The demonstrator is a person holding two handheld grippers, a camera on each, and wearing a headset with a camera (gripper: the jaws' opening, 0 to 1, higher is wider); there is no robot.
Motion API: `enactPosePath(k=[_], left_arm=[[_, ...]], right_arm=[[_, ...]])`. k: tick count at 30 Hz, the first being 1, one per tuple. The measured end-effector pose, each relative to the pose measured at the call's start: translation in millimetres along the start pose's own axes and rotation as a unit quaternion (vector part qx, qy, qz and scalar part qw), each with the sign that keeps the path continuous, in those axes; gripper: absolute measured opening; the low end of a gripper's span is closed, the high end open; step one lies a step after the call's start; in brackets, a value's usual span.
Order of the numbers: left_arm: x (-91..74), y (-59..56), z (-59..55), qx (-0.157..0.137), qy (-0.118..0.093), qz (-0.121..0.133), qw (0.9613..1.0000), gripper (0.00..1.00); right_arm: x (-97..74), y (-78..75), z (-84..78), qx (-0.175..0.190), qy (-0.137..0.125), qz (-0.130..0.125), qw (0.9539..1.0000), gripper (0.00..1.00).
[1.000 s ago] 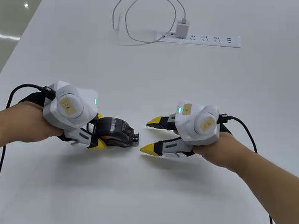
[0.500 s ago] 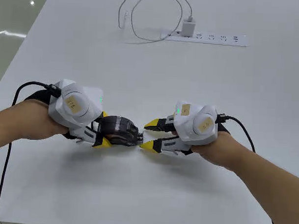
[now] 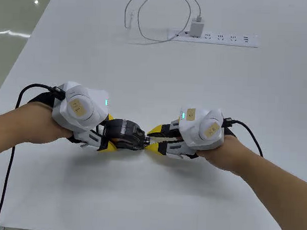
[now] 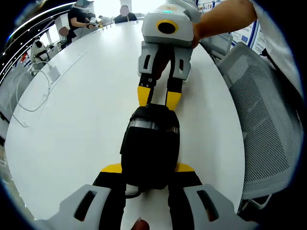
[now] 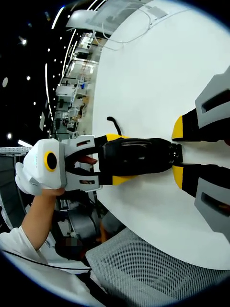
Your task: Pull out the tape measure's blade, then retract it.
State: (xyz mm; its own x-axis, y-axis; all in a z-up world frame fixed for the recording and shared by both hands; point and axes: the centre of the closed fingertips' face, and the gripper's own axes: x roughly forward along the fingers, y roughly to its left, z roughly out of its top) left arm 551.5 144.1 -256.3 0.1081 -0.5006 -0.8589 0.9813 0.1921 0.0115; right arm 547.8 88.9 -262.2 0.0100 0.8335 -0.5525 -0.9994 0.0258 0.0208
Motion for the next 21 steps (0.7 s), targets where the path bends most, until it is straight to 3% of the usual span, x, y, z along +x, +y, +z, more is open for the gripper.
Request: enactPosePath(k=[21], left_arm=[[-0.8,-1.3,1.2,0.003,-0.002,0.002,1.0,0.29]], right_arm=[[3.8,1.6,-1.8,0.0,0.0,0.008,1.0,0.11]])
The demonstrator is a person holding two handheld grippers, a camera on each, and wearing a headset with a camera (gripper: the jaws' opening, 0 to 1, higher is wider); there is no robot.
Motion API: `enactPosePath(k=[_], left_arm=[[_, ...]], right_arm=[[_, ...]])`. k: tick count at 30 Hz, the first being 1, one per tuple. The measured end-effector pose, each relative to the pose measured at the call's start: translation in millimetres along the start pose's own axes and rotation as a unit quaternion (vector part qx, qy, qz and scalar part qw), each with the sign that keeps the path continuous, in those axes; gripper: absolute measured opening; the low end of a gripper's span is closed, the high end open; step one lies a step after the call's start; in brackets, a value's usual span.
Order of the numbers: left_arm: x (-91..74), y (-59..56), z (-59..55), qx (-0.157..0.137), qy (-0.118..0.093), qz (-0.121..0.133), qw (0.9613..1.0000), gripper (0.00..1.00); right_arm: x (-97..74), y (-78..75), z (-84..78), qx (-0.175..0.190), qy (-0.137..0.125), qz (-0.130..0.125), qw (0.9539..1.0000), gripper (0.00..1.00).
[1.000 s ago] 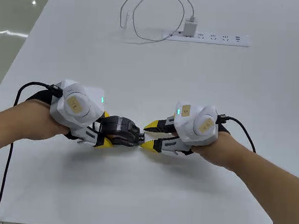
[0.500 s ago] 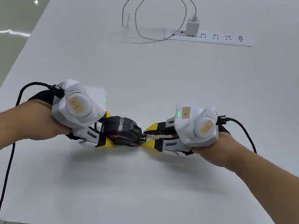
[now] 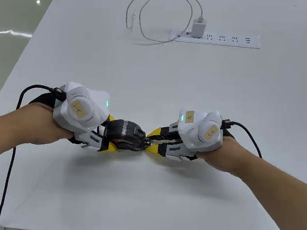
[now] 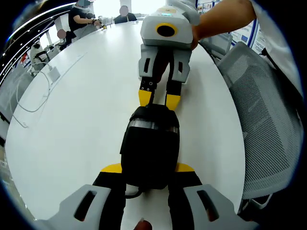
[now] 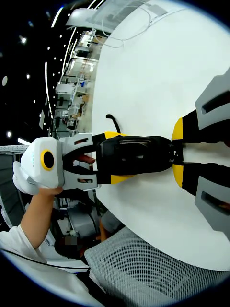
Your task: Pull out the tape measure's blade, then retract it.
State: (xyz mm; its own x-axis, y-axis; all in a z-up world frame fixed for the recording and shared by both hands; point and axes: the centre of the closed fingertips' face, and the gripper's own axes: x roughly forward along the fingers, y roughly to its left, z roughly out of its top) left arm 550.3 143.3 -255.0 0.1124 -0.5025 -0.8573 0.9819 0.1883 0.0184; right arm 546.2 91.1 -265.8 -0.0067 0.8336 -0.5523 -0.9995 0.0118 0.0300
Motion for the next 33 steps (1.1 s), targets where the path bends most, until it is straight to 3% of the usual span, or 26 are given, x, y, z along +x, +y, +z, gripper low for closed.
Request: enactPosePath(k=[13,33], left_arm=[[0.0,-0.1,-0.8,0.011,0.004,-0.002,0.9999,0.28],[0.7,-0.2,-1.2,0.005,0.004,-0.001,1.0,0.28]], right_arm=[[-0.2,1.8,-0.2,0.002,0.005,-0.005,1.0,0.09],[-8.8,-0.3,-5.8,-0.003,0.007,-0.006,1.0,0.08]])
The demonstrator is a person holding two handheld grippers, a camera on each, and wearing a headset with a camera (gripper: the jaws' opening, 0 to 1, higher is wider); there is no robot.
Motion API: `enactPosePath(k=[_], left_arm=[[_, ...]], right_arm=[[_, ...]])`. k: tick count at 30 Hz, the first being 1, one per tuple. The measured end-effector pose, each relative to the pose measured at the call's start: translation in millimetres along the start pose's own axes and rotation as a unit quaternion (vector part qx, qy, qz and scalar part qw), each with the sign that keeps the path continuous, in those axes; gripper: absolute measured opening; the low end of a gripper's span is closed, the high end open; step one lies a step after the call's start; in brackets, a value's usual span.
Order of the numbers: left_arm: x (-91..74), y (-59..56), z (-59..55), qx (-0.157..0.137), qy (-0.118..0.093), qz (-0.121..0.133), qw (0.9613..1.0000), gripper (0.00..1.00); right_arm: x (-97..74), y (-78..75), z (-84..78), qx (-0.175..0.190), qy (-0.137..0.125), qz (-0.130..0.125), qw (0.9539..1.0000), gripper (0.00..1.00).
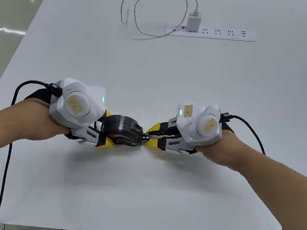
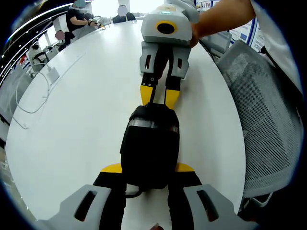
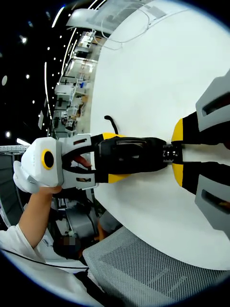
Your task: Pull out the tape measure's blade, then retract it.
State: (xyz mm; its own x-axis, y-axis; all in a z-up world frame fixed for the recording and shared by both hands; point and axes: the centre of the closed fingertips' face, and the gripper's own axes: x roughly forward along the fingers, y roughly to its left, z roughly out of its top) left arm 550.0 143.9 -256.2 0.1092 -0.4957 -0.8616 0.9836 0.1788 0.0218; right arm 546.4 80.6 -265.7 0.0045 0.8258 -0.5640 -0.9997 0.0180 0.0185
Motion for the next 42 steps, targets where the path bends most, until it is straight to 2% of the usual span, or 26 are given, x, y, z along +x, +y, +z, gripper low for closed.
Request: enactPosePath(k=[10,42], left_arm=[[-0.3,-0.7,0.7,-0.002,-0.001,0.0,1.0,0.28],[0.2,0.2,1.3,-0.004,-0.004,0.0,1.0,0.28]], right_arm=[[-1.2,0.1,-0.9,0.0,0.002,0.0,1.0,0.08],[-20.9,-2.9,-14.3,-0.003,0.019,-0.004,0.9998,0.08]])
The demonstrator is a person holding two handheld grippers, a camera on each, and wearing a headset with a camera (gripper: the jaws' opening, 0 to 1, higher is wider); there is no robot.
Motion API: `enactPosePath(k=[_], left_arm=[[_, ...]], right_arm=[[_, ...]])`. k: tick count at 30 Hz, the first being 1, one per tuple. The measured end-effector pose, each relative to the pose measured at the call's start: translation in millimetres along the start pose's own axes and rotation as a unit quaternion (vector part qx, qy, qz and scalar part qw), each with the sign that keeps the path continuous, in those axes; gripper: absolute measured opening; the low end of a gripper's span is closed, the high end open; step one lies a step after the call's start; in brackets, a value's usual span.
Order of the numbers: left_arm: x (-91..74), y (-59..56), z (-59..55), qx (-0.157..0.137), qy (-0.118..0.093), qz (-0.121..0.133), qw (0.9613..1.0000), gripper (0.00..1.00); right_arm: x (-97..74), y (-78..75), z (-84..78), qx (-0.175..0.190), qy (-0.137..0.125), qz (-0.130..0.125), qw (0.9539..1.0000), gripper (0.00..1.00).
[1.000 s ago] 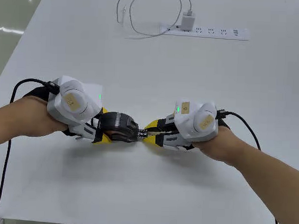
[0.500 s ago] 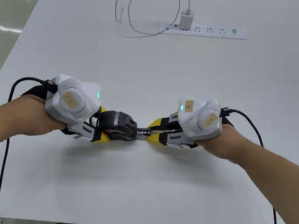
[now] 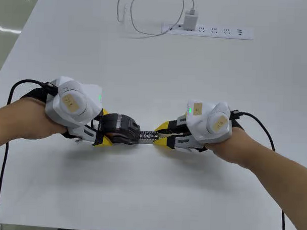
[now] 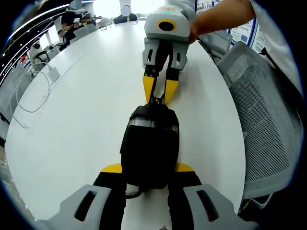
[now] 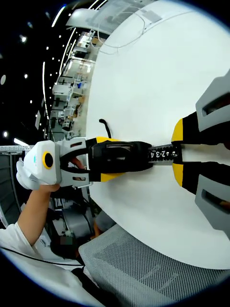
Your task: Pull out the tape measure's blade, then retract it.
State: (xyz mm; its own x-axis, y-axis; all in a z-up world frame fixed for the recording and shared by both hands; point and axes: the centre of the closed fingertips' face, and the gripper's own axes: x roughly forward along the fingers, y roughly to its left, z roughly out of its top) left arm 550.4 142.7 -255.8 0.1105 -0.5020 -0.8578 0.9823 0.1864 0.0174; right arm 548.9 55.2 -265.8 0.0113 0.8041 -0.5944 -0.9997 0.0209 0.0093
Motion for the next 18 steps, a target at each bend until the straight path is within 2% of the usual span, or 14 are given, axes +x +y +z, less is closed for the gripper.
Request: enactPosePath(k=[18], left_arm=[[-0.2,-0.1,-0.1,0.0,0.0,0.001,1.0,0.28]], right_arm=[[-8.8,-1.0,-4.3,-0.001,0.006,-0.003,1.0,0.08]])
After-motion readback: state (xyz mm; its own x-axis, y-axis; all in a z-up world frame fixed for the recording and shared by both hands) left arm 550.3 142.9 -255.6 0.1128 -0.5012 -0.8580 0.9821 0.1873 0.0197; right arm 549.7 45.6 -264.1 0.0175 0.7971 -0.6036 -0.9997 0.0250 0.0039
